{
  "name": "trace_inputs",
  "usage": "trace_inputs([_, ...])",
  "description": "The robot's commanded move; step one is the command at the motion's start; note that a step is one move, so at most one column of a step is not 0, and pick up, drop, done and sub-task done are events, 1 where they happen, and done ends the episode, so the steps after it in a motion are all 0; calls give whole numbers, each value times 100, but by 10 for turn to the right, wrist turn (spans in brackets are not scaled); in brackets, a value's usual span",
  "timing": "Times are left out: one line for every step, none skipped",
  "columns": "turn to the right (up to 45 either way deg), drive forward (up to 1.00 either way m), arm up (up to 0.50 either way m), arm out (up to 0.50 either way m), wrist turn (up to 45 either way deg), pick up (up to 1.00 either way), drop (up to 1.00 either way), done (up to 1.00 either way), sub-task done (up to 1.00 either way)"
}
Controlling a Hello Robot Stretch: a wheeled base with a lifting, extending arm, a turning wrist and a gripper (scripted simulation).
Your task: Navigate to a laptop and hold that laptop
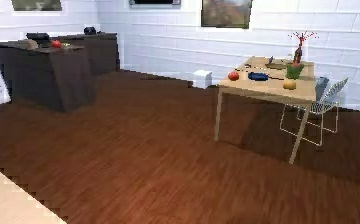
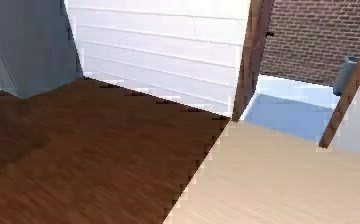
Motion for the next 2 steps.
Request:
trace_inputs([-450, 0, 0, 0, 0, 0, 0, 0, 0])
trace_inputs([-450, 0, 0, 0, 0, 0, 0, 0, 0])
